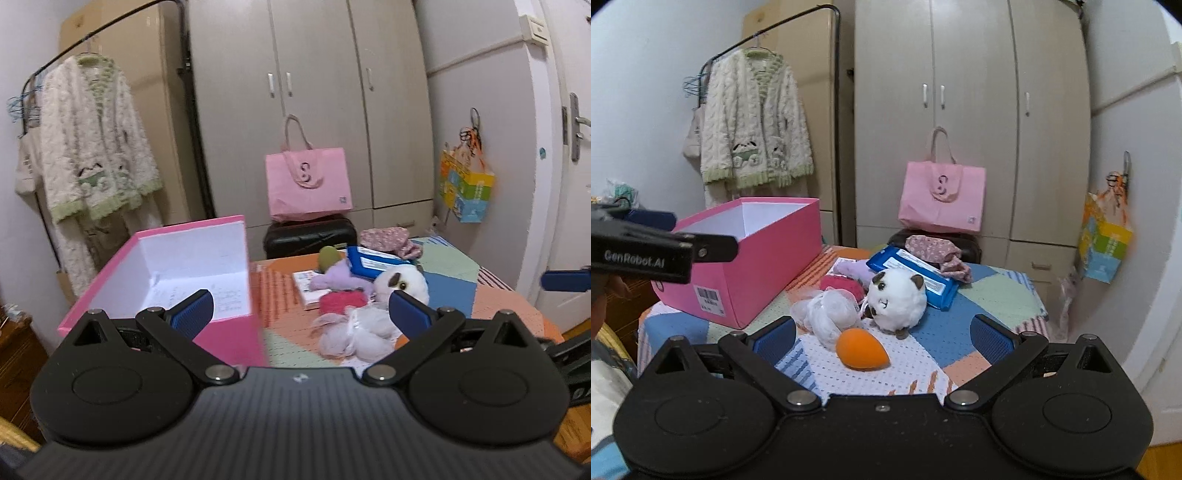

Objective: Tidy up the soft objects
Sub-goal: 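Reach the left tool to the white mesh puff while the right tool approaches the orange sponge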

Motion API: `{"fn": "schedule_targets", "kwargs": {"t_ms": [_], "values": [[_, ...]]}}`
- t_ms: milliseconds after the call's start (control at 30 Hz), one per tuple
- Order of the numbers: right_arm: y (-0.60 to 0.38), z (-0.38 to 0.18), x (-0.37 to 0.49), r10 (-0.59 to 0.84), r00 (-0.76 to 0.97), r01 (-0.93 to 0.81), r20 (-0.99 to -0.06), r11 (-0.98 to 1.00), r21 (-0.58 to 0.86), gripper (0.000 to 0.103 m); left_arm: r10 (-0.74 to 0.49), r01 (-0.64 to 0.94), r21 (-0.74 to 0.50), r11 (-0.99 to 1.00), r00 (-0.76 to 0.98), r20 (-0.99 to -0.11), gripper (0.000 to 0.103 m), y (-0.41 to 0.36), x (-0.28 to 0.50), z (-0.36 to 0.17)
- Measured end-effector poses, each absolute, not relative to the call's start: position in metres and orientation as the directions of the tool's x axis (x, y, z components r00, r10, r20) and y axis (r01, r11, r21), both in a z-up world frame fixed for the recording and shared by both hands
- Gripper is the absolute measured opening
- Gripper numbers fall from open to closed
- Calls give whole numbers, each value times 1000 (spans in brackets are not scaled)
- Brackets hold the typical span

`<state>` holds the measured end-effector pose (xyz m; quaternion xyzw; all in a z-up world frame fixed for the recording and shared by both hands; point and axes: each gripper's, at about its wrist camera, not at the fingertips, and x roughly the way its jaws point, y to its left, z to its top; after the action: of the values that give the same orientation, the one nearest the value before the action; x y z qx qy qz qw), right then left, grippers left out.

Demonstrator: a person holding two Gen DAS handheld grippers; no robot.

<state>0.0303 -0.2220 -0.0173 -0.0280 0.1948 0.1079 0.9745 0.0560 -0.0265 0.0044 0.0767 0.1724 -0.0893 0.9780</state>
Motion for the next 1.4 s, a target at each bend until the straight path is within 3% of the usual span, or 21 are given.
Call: {"fn": "schedule_targets", "kwargs": {"t_ms": [200,300,567,700,833,967,1167,1400], "values": [[-218,-42,52,250,894,-302,-371,949,-89,101,-159,222,158,962,928,-336,100,-48,78,-15],[-217,-53,65,285,871,-339,-400,938,-69,95,-199,265,150,953,914,-353,100,-56,92,-26],[-215,-84,99,363,820,-396,-443,918,19,92,-264,332,78,940,854,-449,98,-74,134,-55],[-214,-97,113,385,800,-404,-461,913,62,87,-277,333,24,942,820,-501,91,-76,154,-70],[-212,-103,118,399,803,-409,-443,909,77,84,-249,292,12,956,835,-490,81,-78,168,-81],[-209,-106,122,390,811,-399,-435,914,75,77,-285,303,-48,952,813,-508,81,-76,176,-88],[-210,-108,128,393,818,-395,-419,915,87,53,-279,257,-119,959,780,-560,81,-70,189,-100],[-206,-114,120,366,845,-374,-389,926,58,52,-306,270,-146,952,798,-519,81,-66,186,-106]]}}
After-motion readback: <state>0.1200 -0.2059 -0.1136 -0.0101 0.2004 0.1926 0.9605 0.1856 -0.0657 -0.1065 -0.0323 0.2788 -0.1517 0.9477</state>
